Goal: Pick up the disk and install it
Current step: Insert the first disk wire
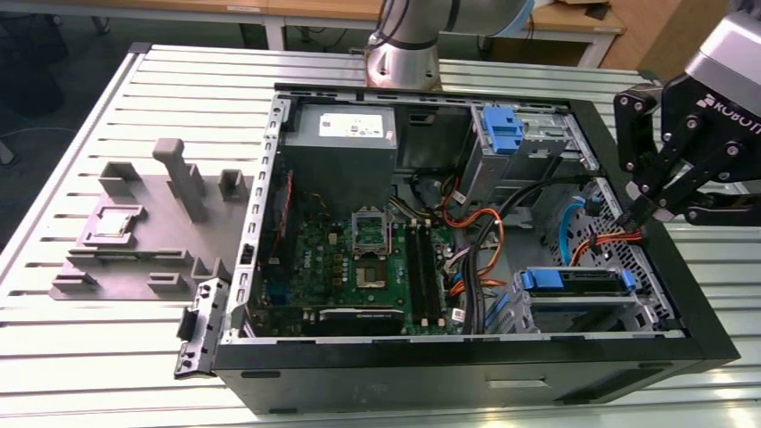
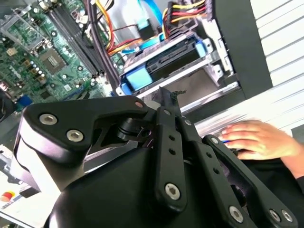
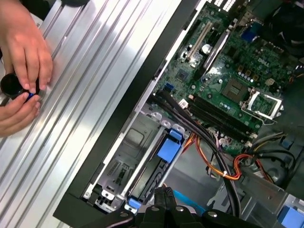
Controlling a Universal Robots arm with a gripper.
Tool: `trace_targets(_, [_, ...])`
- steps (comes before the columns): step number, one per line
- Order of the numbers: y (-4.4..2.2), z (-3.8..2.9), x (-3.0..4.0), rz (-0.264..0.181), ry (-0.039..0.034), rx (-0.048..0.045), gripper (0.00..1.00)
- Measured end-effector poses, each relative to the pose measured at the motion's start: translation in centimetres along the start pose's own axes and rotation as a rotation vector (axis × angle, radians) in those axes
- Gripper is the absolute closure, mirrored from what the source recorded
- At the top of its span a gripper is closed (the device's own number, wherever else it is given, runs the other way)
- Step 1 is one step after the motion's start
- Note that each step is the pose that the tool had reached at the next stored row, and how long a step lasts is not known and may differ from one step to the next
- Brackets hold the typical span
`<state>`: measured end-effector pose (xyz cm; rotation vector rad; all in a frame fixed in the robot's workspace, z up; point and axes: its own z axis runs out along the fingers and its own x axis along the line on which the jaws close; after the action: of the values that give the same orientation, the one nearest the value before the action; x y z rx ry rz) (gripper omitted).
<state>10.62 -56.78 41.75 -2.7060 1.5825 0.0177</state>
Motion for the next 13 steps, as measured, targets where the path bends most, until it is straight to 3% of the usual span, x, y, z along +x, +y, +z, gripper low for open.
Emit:
trace_targets(6, [-1.41, 0.35, 0.41, -0.002, 0.0, 0.0, 0.9])
trace_targets(13, [-2.33, 0.49, 0.35, -0.005, -0.0001, 0.0, 0.9])
